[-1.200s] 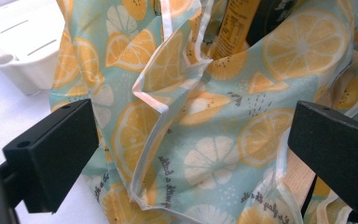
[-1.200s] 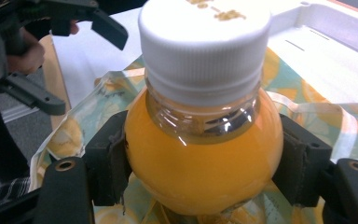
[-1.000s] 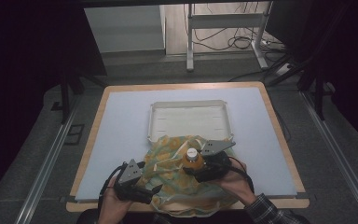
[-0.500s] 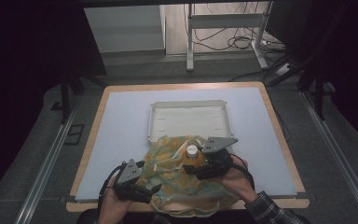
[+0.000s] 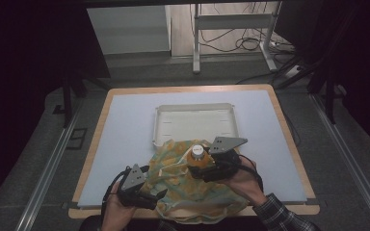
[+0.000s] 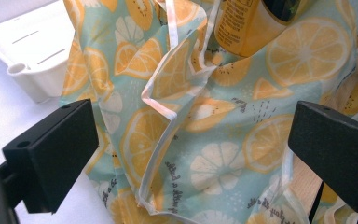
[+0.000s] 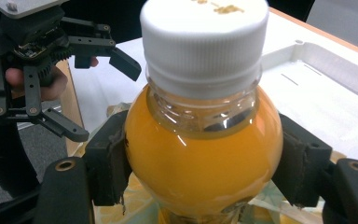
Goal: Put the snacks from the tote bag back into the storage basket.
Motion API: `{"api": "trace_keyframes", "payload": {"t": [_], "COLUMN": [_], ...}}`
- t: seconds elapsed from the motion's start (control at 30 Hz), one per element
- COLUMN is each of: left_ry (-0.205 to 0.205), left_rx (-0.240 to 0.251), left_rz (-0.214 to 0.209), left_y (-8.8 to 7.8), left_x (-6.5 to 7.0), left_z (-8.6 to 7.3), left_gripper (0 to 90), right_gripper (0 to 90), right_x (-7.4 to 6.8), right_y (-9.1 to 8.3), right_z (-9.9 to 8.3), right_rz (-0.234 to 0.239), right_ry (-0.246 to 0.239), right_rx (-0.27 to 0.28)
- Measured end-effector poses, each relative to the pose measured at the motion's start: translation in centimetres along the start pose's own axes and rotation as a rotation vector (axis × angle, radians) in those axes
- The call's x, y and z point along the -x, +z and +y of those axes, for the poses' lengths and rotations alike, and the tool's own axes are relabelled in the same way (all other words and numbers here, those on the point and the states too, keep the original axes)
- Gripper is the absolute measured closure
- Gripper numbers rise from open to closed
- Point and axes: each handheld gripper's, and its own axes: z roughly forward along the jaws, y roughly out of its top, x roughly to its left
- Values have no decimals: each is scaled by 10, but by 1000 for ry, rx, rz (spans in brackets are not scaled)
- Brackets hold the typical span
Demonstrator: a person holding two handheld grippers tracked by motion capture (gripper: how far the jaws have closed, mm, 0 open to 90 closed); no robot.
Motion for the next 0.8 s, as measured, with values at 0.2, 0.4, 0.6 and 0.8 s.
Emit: {"api": "trace_keyframes", "payload": {"t": [0.2, 0.4, 0.6, 0.8], "left_ry": [-3, 1, 0, 6], "left_rx": [10, 9, 9, 7], "left_rz": [-3, -4, -6, -13], "left_y": [0, -1, 0, 0], "left_x": [0, 0, 0, 0], "left_z": [0, 0, 0, 0], "left_gripper": [15, 15, 16, 17], "right_gripper": [298, 298, 298, 298], "right_x": [1, 2, 6, 9], "right_y": [-2, -6, -11, -13], "right_z": [5, 12, 20, 27], "right_rz": [3, 1, 8, 7], "right_ry": [0, -3, -2, -3], "right_rx": [2, 9, 19, 27]}}
